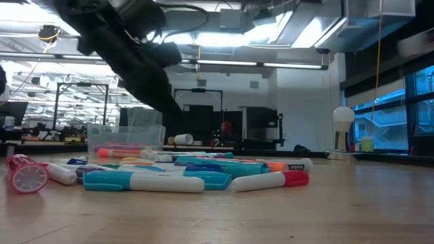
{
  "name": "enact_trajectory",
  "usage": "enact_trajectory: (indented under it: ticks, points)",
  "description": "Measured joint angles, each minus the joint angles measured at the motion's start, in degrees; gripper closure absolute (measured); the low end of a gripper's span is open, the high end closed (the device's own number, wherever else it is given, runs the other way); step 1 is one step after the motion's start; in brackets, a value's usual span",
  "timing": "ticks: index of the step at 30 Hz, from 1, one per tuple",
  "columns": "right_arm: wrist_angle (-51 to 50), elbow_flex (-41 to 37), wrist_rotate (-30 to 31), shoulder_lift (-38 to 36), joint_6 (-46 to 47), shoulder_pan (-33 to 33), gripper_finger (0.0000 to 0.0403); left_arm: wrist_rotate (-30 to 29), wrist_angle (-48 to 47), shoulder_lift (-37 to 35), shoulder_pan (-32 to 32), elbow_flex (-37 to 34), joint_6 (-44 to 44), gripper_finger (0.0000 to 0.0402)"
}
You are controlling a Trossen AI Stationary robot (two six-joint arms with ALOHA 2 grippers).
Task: Pick & Place Markers
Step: Put the middle center violet pen into the white bin, then put the middle right violet pen into the white bin
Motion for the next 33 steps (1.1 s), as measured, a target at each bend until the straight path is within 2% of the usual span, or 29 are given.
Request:
enact_trajectory:
  ticks: [5, 9, 14, 18, 21, 24, 27, 30, 33]
  points:
    - [-1.34, 0.0, -8.1, 0.23, 15.92, 7.37, 0.0332, 0.31, 5.36, 3.62, -0.04, 0.0, 0.3, 0.0235]
    - [-1.29, -0.6, -9.89, 0.23, 24.73, 11.39, 0.033, 0.29, 6.54, 4.5, -0.04, 0.0, 0.29, 0.0235]
    - [2.11, -5.01, -14.47, 0.26, 25.65, 13.11, 0.0312, 0.31, 5.11, 4.49, -0.24, 0.0, -1.05, 0.0235]
    - [2.44, -8.18, -19.95, 0.34, 25.18, 13.13, 0.0268, -0.74, 3.82, 4.39, -0.94, 0.0, -1.23, 0.0235]
    - [1.53, -9.25, -19.57, 0.34, 23.17, 13.11, 0.023, -1.39, 3.63, 4.39, -1.35, 0.0, -1.24, 0.0235]
    - [0.93, -9.04, -15.86, 0.24, 19.99, 12.82, 0.0201, -1.61, 3.64, 4.39, -2.07, 0.0, -1.24, 0.0235]
    - [0.01, -7.22, -8.88, -0.36, 16.3, 11.0, 0.0186, -1.57, 3.65, 4.39, -2.5, 0.0, -1.18, 0.0235]
    - [-1.4, -4.31, 1.74, -0.82, 8.92, 7.86, 0.0184, -1.63, 3.65, 4.39, -2.49, 0.0, -0.15, 0.0235]
    - [-0.81, -3.26, 14.21, -0.8, -5.57, 3.61, 0.0186, -1.61, 3.65, 4.37, -2.49, 0.0, 1.26, 0.0235]
